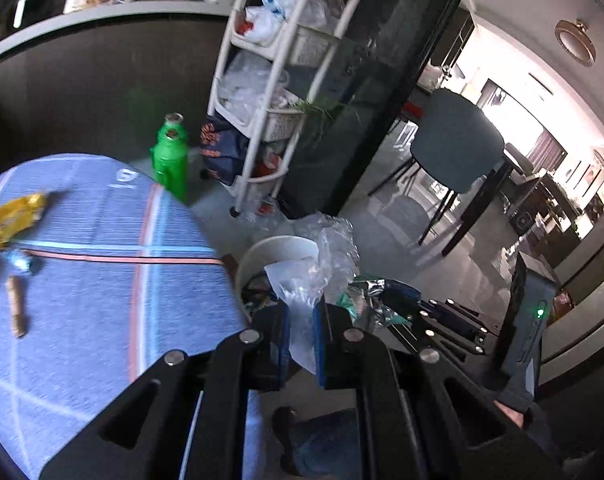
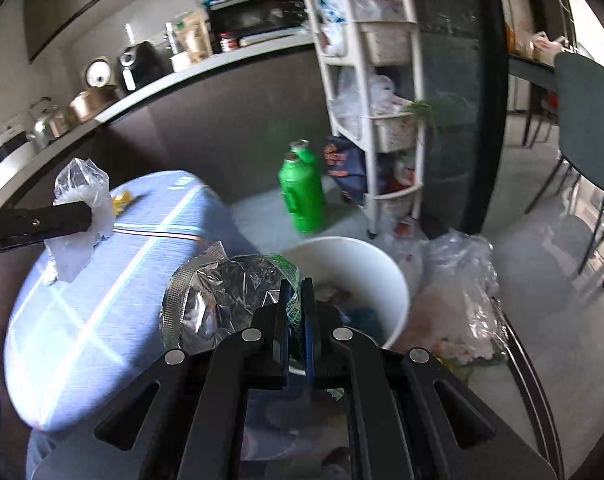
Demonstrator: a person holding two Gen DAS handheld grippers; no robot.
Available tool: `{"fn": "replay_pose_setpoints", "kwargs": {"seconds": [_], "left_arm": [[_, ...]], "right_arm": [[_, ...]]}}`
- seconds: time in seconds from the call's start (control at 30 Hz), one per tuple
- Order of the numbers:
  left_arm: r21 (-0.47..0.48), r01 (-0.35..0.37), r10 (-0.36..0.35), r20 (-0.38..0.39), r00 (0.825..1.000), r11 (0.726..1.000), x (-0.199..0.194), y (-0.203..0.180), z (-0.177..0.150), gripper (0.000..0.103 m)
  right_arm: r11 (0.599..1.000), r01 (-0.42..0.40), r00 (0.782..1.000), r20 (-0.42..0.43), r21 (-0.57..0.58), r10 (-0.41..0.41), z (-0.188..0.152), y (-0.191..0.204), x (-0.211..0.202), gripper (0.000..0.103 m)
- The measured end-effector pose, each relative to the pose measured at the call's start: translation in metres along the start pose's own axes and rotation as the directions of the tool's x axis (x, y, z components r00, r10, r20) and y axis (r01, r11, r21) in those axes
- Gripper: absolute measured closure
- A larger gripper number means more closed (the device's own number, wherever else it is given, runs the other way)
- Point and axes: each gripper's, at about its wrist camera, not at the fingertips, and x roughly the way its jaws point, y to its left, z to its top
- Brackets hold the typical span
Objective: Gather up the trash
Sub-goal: 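Carry the plastic bag and foil over the white bin and open both tools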
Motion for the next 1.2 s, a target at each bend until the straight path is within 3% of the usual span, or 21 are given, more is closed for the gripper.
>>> {"fn": "replay_pose_setpoints", "kwargs": {"seconds": [0.4,0.6,0.63,0.7,0.77,0.93,1.07,1.2], "left_arm": [[-0.04,0.002,-0.007,-0.127,0.992,0.999,0.1,-0.003,0.009,0.092],[-0.043,-0.007,-0.001,-0.174,0.985,0.999,0.136,0.0,0.008,0.089],[-0.037,-0.015,0.008,-0.177,0.984,0.999,0.138,-0.001,0.009,0.085],[-0.014,-0.032,0.029,-0.171,0.985,0.999,0.141,-0.002,0.009,0.072],[-0.003,-0.048,0.047,-0.153,0.987,0.999,0.141,-0.002,0.011,0.051],[-0.012,-0.07,0.069,-0.112,0.991,0.997,0.132,0.0,0.015,0.032],[-0.025,-0.097,0.095,-0.064,0.993,0.995,0.118,0.002,0.015,0.009],[-0.045,-0.119,0.119,-0.007,0.993,0.992,0.095,0.001,0.017,0.004]], "right_arm": [[0.999,0.041,0.998,-0.038,0.015,-0.041,-0.003,-0.044,0.061,0.098],[0.993,0.066,0.996,-0.05,-0.094,-0.07,-0.006,-0.043,0.089,0.094],[0.99,0.066,0.996,-0.055,-0.121,-0.073,-0.007,-0.041,0.093,0.09],[0.983,0.068,0.995,-0.061,-0.171,-0.079,-0.011,-0.036,0.099,0.074],[0.976,0.069,0.995,-0.057,-0.206,-0.083,-0.016,-0.033,0.099,0.058],[0.972,0.064,0.996,-0.045,-0.226,-0.076,-0.021,-0.029,0.093,0.038],[0.972,0.053,0.998,-0.016,-0.23,-0.059,-0.024,-0.023,0.078,0.01],[0.973,0.035,0.999,-0.011,-0.23,-0.038,-0.024,-0.018,0.066,0.009]]}}
